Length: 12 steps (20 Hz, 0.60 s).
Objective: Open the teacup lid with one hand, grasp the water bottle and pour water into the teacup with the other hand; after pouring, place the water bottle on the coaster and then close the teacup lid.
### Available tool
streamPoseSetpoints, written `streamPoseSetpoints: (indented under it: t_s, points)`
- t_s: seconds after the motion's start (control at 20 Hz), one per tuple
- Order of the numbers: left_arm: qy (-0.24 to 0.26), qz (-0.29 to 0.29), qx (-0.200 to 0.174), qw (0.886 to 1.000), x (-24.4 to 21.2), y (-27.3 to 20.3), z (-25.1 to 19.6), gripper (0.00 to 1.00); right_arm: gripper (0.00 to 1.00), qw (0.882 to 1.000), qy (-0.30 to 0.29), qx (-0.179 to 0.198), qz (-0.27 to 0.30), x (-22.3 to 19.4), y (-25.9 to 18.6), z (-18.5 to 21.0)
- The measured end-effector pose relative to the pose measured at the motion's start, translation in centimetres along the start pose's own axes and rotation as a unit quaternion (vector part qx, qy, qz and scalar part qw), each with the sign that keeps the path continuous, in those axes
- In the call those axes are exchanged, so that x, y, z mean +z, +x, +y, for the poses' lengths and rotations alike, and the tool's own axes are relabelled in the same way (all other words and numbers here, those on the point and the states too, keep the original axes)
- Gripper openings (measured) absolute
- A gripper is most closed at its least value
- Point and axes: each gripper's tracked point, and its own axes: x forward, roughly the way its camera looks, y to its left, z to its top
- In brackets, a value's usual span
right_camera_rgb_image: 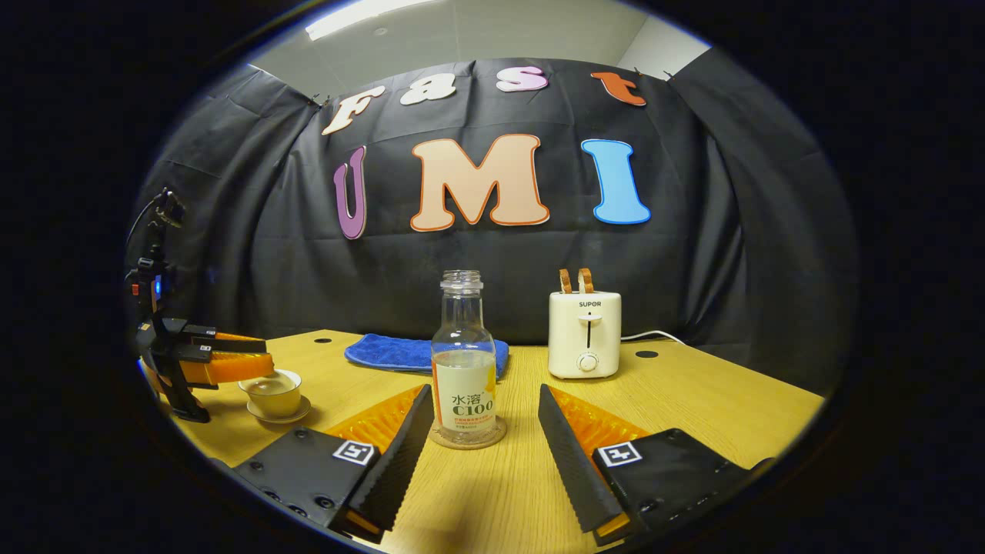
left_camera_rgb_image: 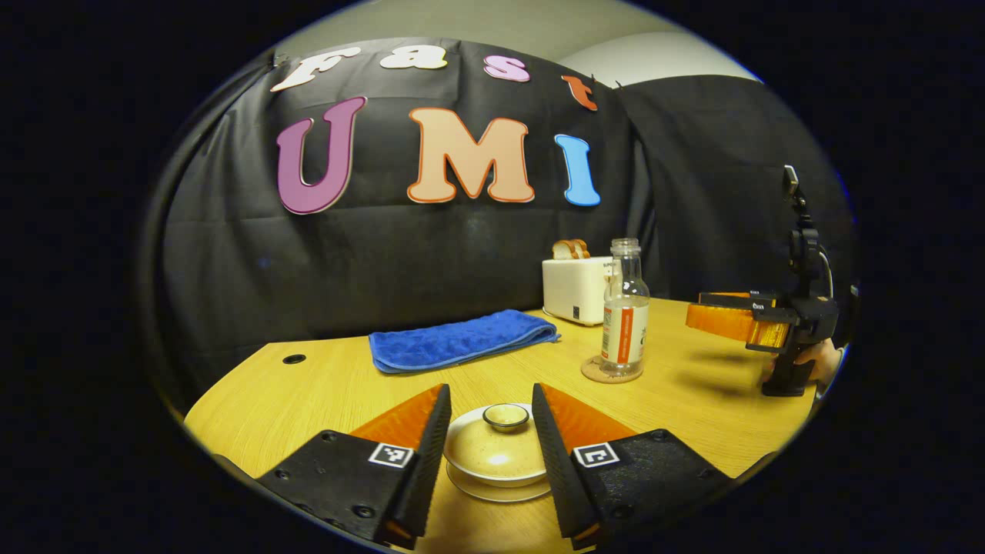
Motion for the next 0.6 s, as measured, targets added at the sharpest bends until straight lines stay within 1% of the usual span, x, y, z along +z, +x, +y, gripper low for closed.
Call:
streamPoseSetpoints:
  t_s: [0.05,0.1,0.15,0.2,0.25,0.35,0.4,0.6]
  points:
    - [-0.009,-0.01,0.011,1.0,0.2,-0.3,0.5,0.72,0.84,1.0,0.0,0.0,0.0,0.0,0.0,0.0]
    - [-0.02,-0.02,0.021,0.999,0.5,-0.5,0.9,0.78,0.84,1.0,0.0,0.0,0.0,0.2,-0.3,0.1]
    - [-0.018,-0.018,0.023,0.999,0.6,-0.6,0.9,0.9,0.84,1.0,-0.001,0.0,-0.001,0.2,-0.2,0.1]
    - [-0.019,-0.015,0.029,0.999,0.4,-0.6,1.0,0.91,0.84,1.0,-0.001,0.0,-0.001,0.0,-0.2,0.1]
    - [-0.02,-0.017,0.035,0.999,0.4,-0.6,1.0,0.95,0.84,1.0,-0.001,-0.001,-0.001,0.1,-0.1,0.1]
    - [-0.02,-0.015,0.054,0.998,0.4,-0.9,1.5,0.96,0.84,1.0,-0.002,-0.005,-0.002,0.0,0.0,-0.1]
    - [-0.02,-0.016,0.069,0.997,0.5,-1.0,1.9,0.95,0.88,1.0,-0.002,-0.008,-0.002,0.0,-0.1,-0.3]
    - [-0.019,-0.014,0.145,0.989,0.2,-3.2,4.4,0.95,0.89,0.999,-0.003,-0.033,-0.004,0.0,-0.1,-1.2]
